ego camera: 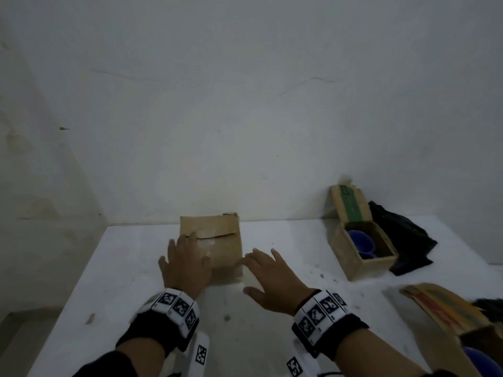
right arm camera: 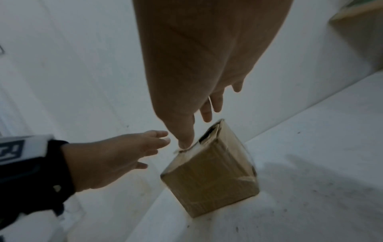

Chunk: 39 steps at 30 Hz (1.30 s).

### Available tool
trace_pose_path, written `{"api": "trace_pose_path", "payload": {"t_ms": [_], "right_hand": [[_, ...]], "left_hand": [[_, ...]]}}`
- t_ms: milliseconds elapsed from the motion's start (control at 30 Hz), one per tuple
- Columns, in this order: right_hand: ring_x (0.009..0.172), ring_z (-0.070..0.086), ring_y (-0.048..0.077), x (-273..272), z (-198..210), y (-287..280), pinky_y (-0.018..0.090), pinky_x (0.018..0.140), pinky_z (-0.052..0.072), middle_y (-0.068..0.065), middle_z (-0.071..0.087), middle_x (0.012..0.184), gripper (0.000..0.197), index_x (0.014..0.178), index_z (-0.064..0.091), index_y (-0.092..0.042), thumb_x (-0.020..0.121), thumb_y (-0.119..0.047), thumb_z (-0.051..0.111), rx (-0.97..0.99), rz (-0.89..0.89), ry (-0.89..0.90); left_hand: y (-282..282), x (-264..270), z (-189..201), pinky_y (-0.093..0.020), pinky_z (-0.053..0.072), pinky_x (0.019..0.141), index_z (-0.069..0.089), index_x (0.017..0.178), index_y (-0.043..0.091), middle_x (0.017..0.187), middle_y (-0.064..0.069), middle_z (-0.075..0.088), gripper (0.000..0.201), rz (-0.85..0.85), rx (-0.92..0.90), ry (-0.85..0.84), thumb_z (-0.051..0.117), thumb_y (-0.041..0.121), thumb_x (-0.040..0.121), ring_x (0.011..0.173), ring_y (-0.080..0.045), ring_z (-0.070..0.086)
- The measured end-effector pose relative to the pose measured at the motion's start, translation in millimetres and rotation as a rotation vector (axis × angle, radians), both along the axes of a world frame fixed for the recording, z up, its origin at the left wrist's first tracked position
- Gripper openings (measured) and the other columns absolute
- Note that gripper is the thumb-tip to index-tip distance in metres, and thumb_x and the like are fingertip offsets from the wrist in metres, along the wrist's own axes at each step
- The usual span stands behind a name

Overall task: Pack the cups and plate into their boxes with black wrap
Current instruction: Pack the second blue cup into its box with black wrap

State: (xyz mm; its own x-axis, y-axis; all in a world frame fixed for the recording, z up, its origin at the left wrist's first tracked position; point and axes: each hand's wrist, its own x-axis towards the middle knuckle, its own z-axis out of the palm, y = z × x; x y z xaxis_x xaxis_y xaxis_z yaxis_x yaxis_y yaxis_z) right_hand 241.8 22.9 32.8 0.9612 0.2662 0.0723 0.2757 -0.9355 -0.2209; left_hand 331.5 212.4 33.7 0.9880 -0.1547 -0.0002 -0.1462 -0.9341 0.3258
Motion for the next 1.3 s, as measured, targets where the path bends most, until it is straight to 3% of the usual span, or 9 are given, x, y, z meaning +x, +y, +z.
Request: {"api": "trace_pose_path", "payload": {"t_ms": [133, 367, 500, 567, 767, 967, 1100, 1200, 1300], "right_hand": [[0.122, 0.043, 0.014, -63.1, 20.2, -44.5, 0.037, 0.108, 0.025, -0.006, 0.050, 0.129, 0.044, 0.129, 0.048, -0.026, 0.090, -0.045, 0.046, 0.142, -0.057, -0.055], [0.098, 0.051, 0.003, -188.0, 32.9, -147.2, 0.022, 0.089, 0.035, -0.013, 0.060, 0.104, 0.024, 0.106, 0.062, -0.031, 0.088, -0.039, 0.048, 0.303, -0.229, -0.184], [0.084, 0.053, 0.003, -253.4, 28.5, -216.6, 0.016, 0.076, 0.037, -0.010, 0.064, 0.088, 0.016, 0.089, 0.067, -0.026, 0.084, -0.030, 0.052, 0.317, -0.285, -0.259], [0.080, 0.053, 0.003, -282.5, 27.2, -251.3, 0.012, 0.073, 0.036, -0.009, 0.065, 0.086, 0.014, 0.085, 0.067, -0.025, 0.083, -0.026, 0.053, 0.296, -0.300, -0.259], [0.082, 0.059, 0.020, -346.2, 8.3, -354.4, 0.037, 0.070, 0.050, -0.003, 0.064, 0.087, 0.016, 0.088, 0.066, -0.020, 0.078, -0.016, 0.054, 0.240, -0.467, -0.255], [0.110, 0.047, 0.025, -338.0, -4.3, -425.4, 0.035, 0.084, 0.042, 0.003, 0.050, 0.127, 0.049, 0.126, 0.052, -0.022, 0.080, -0.008, 0.054, 0.081, -0.543, 0.003], [0.125, 0.040, 0.031, -315.2, -15.8, -446.9, 0.040, 0.092, 0.042, 0.009, 0.041, 0.139, 0.056, 0.133, 0.048, -0.026, 0.078, -0.019, 0.053, -0.014, -0.504, 0.089], [0.108, 0.057, 0.041, -302.8, -26.2, -451.3, 0.050, 0.073, 0.049, 0.019, 0.059, 0.119, 0.047, 0.107, 0.068, -0.024, 0.063, -0.025, 0.052, -0.081, -0.466, 0.078], [0.083, 0.065, 0.037, -292.7, -36.2, -460.1, 0.044, 0.062, 0.049, 0.014, 0.068, 0.097, 0.024, 0.077, 0.073, -0.024, 0.057, -0.018, 0.062, -0.082, -0.483, 0.029]], "left_hand": [[-57.3, -43.8, 22.1, -0.041, 0.040, 0.099, 0.049, 0.124, 0.016, 0.132, -0.007, 0.048, 0.047, -0.274, -0.197, -0.113, 0.052, 0.035, 0.081, 0.122, -0.026, 0.043], [-183.7, -166.4, 26.1, -0.034, 0.042, 0.097, 0.053, 0.118, 0.029, 0.120, 0.013, 0.055, 0.042, -0.715, -0.493, -0.121, 0.041, 0.045, 0.081, 0.113, -0.008, 0.049], [-262.0, -231.1, 17.4, -0.025, 0.041, 0.094, 0.056, 0.117, 0.025, 0.117, 0.011, 0.057, 0.034, -0.884, -0.513, -0.160, 0.048, 0.033, 0.084, 0.111, -0.006, 0.048], [-299.0, -257.4, 10.1, -0.025, 0.040, 0.096, 0.056, 0.117, 0.021, 0.118, 0.006, 0.058, 0.035, -0.900, -0.533, -0.163, 0.050, 0.028, 0.083, 0.113, -0.010, 0.049], [-383.6, -322.8, -1.7, -0.027, 0.040, 0.097, 0.052, 0.123, 0.023, 0.123, 0.005, 0.054, 0.038, -0.880, -0.428, -0.063, 0.054, 0.029, 0.085, 0.115, -0.011, 0.046], [-451.1, -340.9, -7.6, -0.032, 0.032, 0.105, 0.043, 0.133, 0.020, 0.131, 0.001, 0.049, 0.046, -0.785, -0.315, 0.000, 0.051, 0.030, 0.089, 0.124, -0.016, 0.040], [-486.0, -338.0, -9.0, -0.036, 0.029, 0.109, 0.036, 0.139, 0.016, 0.137, -0.002, 0.045, 0.054, -0.772, -0.129, 0.003, 0.049, 0.035, 0.090, 0.128, -0.020, 0.038], [-501.5, -335.5, -12.6, -0.042, 0.020, 0.114, 0.027, 0.143, 0.014, 0.144, -0.004, 0.038, 0.063, -0.747, 0.022, 0.036, 0.047, 0.041, 0.090, 0.133, -0.021, 0.032], [-511.4, -335.9, -16.8, -0.045, 0.014, 0.116, 0.019, 0.146, 0.012, 0.146, -0.005, 0.035, 0.072, -0.717, 0.080, 0.060, 0.048, 0.045, 0.089, 0.135, -0.023, 0.030]]}}
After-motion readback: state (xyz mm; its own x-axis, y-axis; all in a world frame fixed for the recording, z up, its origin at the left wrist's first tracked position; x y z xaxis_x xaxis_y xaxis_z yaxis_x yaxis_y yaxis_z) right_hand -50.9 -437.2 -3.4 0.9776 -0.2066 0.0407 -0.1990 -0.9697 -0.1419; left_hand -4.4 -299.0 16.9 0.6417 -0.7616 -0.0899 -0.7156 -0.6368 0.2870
